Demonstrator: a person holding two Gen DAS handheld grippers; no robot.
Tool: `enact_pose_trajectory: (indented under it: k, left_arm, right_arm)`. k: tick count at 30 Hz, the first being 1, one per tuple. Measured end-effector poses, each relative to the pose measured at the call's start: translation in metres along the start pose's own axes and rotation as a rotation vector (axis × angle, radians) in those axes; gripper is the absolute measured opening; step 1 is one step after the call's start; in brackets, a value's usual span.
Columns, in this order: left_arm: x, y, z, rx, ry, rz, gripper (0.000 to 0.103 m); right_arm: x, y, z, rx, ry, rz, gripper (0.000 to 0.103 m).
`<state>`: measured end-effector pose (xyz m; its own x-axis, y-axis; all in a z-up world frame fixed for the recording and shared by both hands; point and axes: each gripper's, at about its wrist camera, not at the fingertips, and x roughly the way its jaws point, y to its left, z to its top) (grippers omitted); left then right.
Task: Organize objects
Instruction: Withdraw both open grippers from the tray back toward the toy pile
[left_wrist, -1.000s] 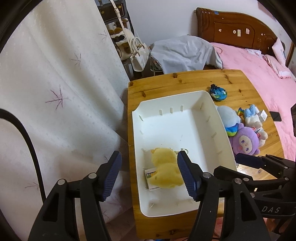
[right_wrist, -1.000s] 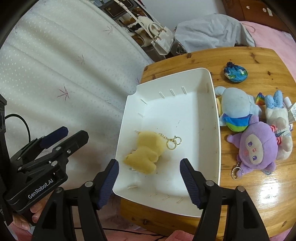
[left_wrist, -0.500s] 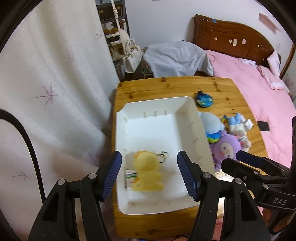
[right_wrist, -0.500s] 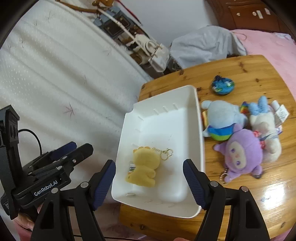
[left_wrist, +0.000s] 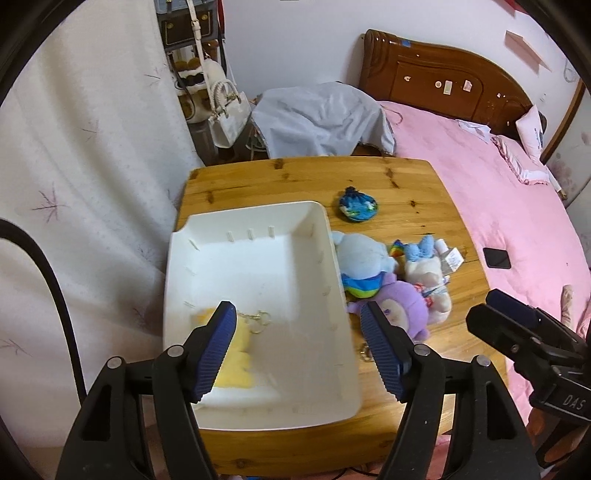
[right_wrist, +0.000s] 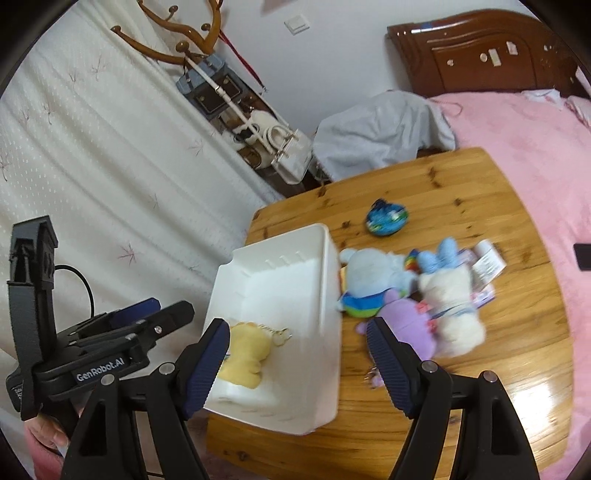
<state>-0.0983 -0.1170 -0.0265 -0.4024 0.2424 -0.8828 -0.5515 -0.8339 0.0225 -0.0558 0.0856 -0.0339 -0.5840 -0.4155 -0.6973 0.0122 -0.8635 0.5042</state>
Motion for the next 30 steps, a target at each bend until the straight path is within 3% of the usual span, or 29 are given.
enact_pose_trajectory:
  k: [5,6,9,30]
  left_arm:
    - [0.007,-0.02,0.002,-0.025,0.013,-0.023,0.076]
    - [0.008,-0.024,0.002,0.043,0.028,-0.048,0.076]
    - [0.012,-0.035,0.0,0.033,0.037,-0.052,0.076]
    - [0.075,-0.096,-0.019,-0.139,0.157,-0.093,0.079]
  right_arm:
    - [-0.013,-0.019,0.006,-0.017,0.003,-0.009,0.077]
    - [-0.015,-0.022,0.007,-0.019,0.006,-0.01,0.077]
    - [-0.02,-0.032,0.011,-0.031,0.016,-0.015,0.077]
    - [-0.021,-0.111,0.04,-0.143,0.097,-0.083,0.077]
